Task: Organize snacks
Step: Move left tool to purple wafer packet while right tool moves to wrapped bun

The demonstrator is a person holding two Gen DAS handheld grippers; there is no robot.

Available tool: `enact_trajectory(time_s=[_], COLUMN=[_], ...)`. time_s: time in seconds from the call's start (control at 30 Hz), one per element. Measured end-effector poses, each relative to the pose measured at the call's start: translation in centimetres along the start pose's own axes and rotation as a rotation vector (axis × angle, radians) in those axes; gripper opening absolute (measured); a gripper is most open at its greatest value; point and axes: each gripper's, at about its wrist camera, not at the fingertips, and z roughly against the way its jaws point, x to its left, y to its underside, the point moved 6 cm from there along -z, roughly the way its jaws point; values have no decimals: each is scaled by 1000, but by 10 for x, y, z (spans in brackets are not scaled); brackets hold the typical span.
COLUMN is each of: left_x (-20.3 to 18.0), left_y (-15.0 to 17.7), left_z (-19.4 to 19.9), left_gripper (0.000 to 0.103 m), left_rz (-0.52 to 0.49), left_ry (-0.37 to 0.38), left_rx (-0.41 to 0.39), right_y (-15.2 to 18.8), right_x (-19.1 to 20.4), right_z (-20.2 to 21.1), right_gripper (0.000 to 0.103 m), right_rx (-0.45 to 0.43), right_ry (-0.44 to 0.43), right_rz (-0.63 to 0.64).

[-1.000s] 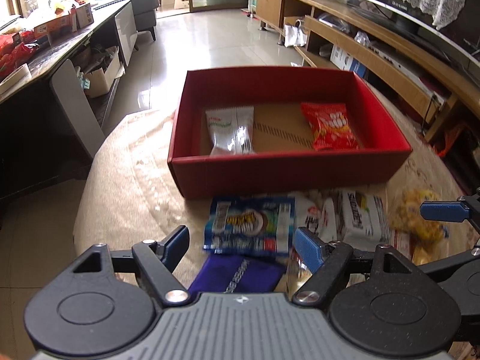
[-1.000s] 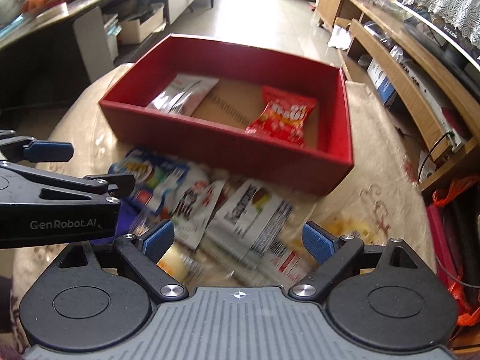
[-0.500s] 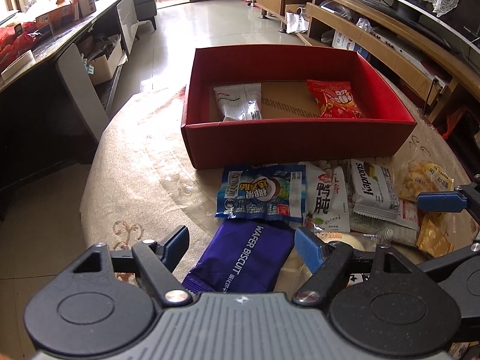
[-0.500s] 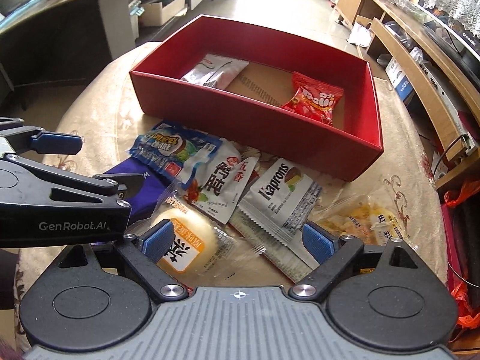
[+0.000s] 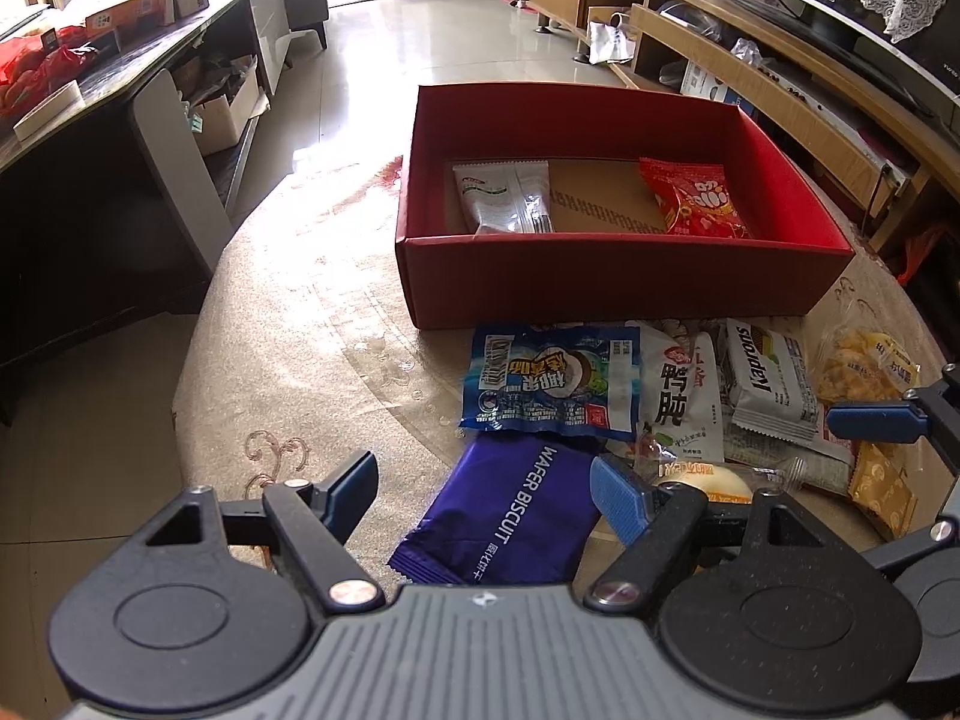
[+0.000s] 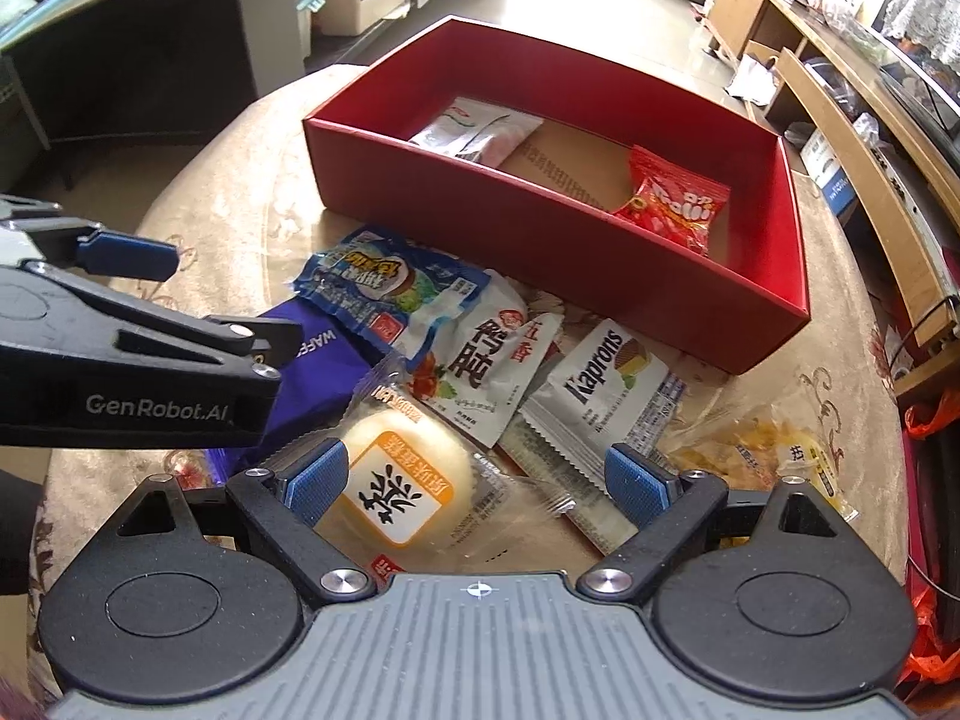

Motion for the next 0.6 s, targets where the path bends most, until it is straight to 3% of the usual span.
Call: enact_trajectory(time_s=[0.6], left_x=[2], left_y=[1], left_z=[-3], left_gripper=[75], left_rz=[3], left_ry=[3], left_rx=[15], right_y=[1], right_x=[12], right_z=[-6], right_gripper=[92], right_rx=[14], right_ry=[-14], right_rz=[51])
